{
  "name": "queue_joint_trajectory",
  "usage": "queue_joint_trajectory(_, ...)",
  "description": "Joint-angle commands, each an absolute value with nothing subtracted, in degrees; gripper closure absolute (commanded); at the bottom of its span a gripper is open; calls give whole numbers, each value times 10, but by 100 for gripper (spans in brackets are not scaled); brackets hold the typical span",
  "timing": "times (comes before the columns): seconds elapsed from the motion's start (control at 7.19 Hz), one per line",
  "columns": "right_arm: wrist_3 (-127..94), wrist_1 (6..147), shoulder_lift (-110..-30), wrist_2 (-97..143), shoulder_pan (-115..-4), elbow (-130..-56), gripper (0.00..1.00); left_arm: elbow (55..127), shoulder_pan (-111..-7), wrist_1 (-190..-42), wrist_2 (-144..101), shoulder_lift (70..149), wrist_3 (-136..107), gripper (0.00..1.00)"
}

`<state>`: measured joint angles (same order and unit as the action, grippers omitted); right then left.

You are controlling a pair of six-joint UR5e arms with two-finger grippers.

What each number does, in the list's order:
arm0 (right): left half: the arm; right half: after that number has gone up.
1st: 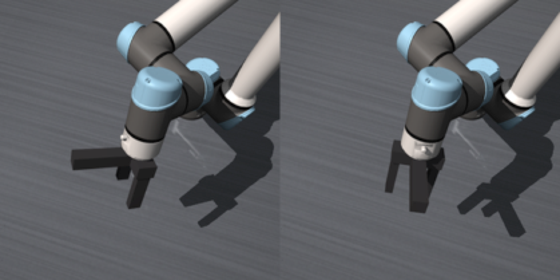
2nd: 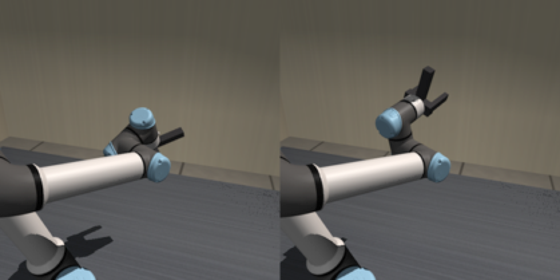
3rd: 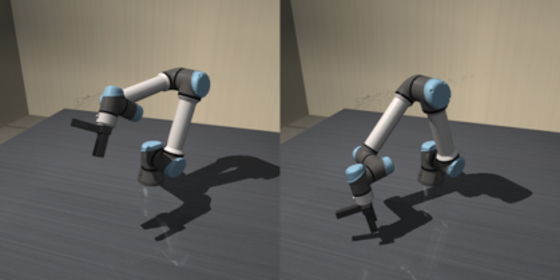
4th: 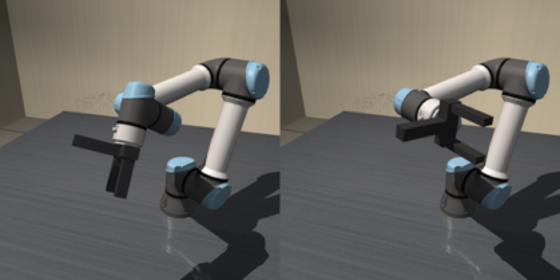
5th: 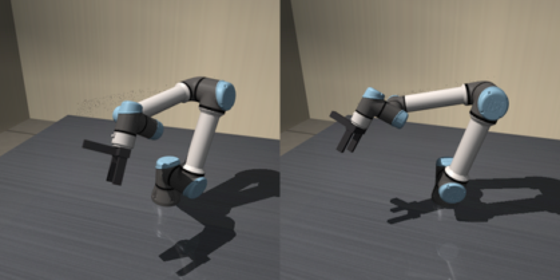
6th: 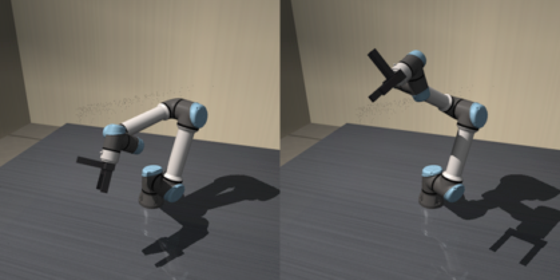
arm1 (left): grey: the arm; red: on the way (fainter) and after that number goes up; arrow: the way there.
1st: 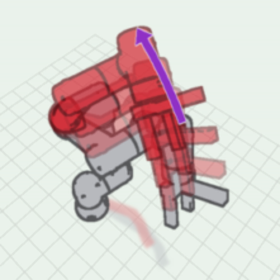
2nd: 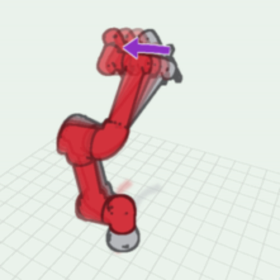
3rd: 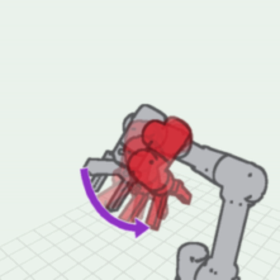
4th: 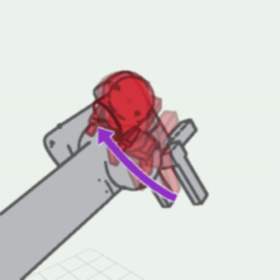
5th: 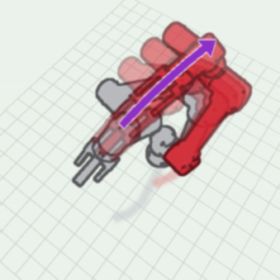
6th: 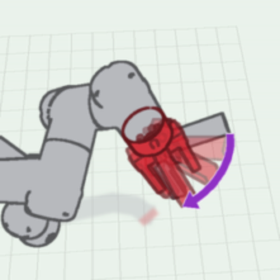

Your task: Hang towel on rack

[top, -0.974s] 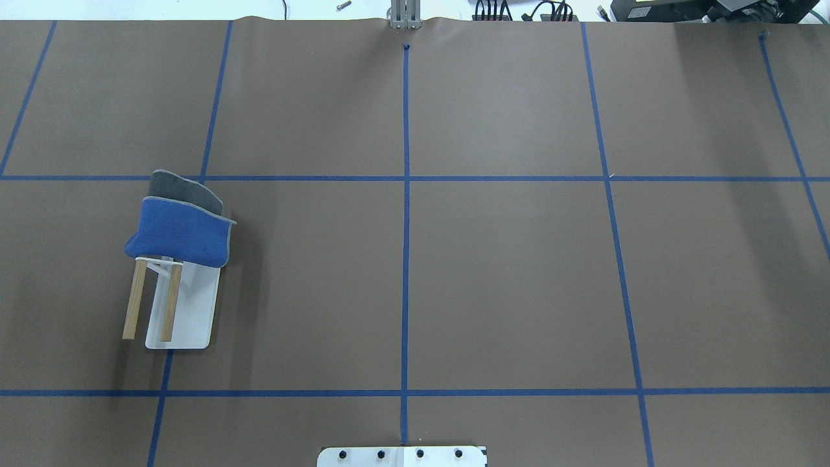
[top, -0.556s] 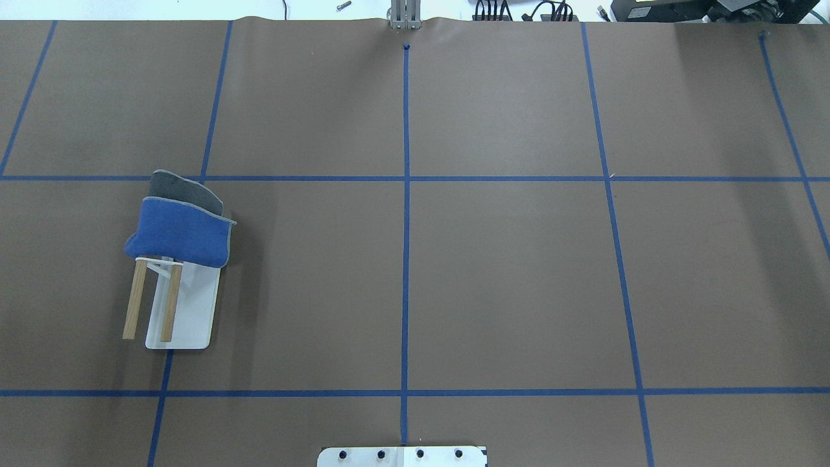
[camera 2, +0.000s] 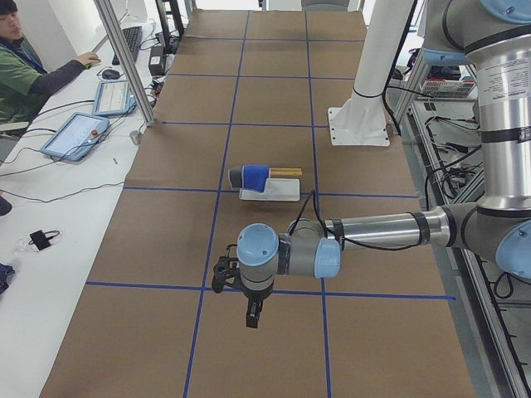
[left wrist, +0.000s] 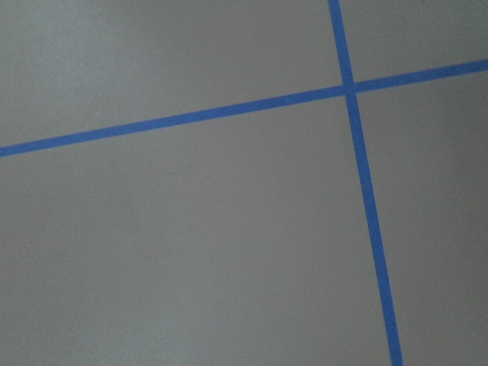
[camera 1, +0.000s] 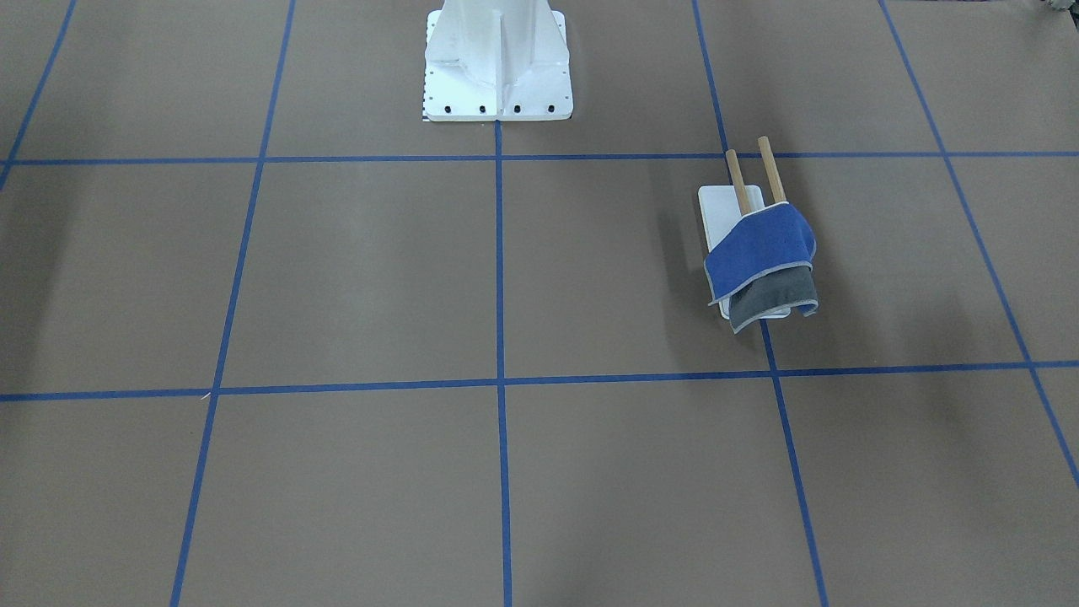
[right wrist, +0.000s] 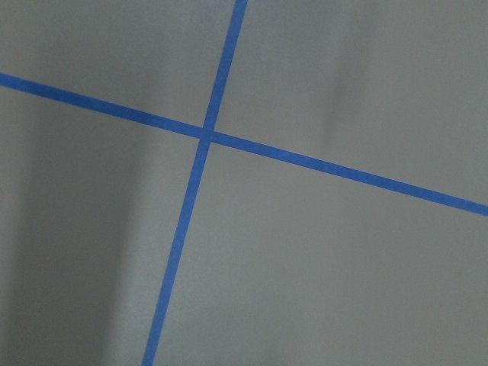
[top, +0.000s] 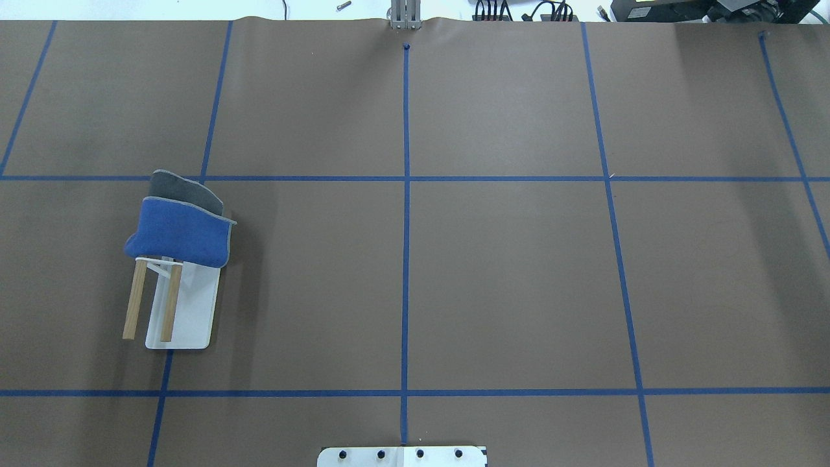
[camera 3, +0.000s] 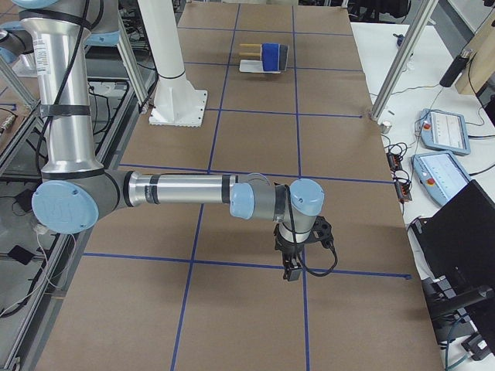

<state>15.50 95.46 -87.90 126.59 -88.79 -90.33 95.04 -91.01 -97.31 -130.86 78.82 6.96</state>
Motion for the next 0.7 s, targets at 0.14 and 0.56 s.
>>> queue_joint_trajectory(0.14, 156, 954, -891, 1268, -888, -912, 0, 969, -910, -947, -1310, 789, 71, 1)
queue_joint_trajectory(0.56, 156, 954, -891, 1268, -888, -913, 0, 1018, -905, -917, -1317, 791, 70, 1)
